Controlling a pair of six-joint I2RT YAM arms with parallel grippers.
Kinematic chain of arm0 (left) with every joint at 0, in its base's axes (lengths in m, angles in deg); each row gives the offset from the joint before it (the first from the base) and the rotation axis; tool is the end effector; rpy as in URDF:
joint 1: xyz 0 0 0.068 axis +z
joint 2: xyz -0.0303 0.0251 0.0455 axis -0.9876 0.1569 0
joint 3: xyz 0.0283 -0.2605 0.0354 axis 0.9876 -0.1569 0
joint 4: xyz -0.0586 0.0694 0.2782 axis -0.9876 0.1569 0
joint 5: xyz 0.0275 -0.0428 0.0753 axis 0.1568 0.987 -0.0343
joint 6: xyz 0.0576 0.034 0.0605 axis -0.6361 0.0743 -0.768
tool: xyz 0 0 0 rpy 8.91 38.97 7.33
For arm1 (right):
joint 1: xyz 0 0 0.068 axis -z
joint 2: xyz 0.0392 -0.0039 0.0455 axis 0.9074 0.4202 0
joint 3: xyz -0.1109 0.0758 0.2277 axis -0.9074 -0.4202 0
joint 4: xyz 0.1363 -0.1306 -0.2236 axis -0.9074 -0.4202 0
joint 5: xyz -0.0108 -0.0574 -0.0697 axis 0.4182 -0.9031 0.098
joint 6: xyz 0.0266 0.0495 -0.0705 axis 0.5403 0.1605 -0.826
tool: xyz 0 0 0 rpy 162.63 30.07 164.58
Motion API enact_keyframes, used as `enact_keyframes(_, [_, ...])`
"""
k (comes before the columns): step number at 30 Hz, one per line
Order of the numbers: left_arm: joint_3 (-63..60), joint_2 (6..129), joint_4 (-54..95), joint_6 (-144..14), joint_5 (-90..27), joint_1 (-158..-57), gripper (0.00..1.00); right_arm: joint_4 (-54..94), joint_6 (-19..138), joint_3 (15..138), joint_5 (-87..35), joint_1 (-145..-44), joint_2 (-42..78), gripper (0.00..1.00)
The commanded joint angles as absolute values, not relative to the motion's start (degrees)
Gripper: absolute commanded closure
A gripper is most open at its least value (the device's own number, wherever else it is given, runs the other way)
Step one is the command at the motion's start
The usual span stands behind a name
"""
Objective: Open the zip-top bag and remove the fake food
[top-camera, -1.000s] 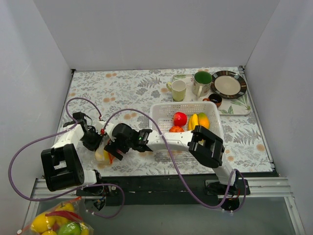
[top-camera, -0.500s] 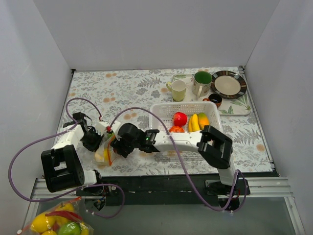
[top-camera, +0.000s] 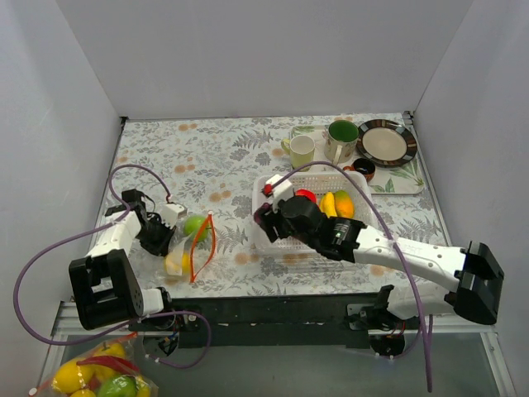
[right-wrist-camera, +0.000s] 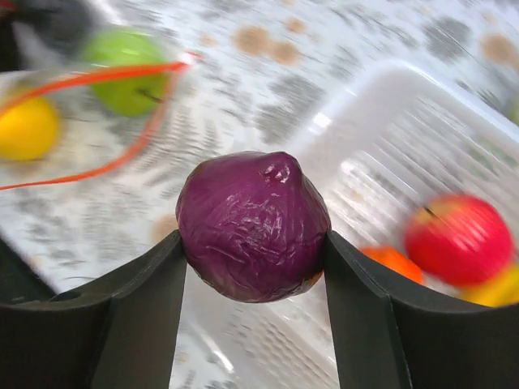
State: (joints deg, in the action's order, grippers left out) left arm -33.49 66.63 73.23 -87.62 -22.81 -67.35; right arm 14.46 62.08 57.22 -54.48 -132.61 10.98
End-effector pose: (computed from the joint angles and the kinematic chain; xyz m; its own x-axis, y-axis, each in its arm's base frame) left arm 0.2272 0.0308 0.1018 -0.9895 -0.0431 -0.1382 -0.0044 0.9632 -0.2688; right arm 0.1680 0.3309 0.2713 -0.2724 -0.2591 -0.9266 -0.7064 0.7077 0.0098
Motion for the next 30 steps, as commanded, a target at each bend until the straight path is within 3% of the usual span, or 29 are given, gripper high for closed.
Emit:
enact_keyframes(1, [-30.8,64.1,74.8,-86.0,-19.2,-67.4,1.00,12.2,66.1,50.6,-65.5,-126.4,5.0,0.65])
enact_keyframes(6, [-30.1,65.0,75.0,-85.6,-19.0,-67.4,1.00,10.2,67.4,48.9,-68.8,-123.0,3.9,0.65])
enact_keyframes(7, [-30.3,65.0,74.9,-85.6,-19.0,-67.4,1.00,9.7,67.5,49.6,-68.5,-122.9,5.6,0.58])
enact_keyframes(8, [-30.5,64.9,74.8,-85.7,-19.0,-67.4,1.00,9.4,67.4,50.2,-68.4,-122.9,6.6,0.42])
enact_keyframes(9, [-30.7,64.7,74.7,-85.7,-19.0,-67.4,1.00,7.9,67.5,52.4,-68.2,-122.9,7.5,0.16])
enact_keyframes(10, [-30.8,64.6,74.6,-85.8,-19.0,-67.4,1.00,7.0,67.6,53.6,-69.1,-123.0,9.3,0.05])
enact_keyframes(11, [-31.1,64.6,74.5,-85.8,-19.3,-67.4,1.00,6.1,67.7,55.1,-69.5,-123.1,10.0,0.02])
enact_keyframes(18, [-32.5,65.1,72.4,-86.5,-20.2,-67.4,1.00,8.3,61.4,65.6,-73.5,-131.2,14.1,0.02])
enact_keyframes(24, [-31.0,71.0,69.3,-84.4,-18.9,-67.4,1.00,13.6,56.3,71.6,-65.9,-139.9,24.0,0.02])
enact_keyframes(30, [-31.4,73.0,66.7,-84.0,-20.4,-67.4,1.00,15.8,53.7,76.4,-59.5,-142.2,36.6,0.06])
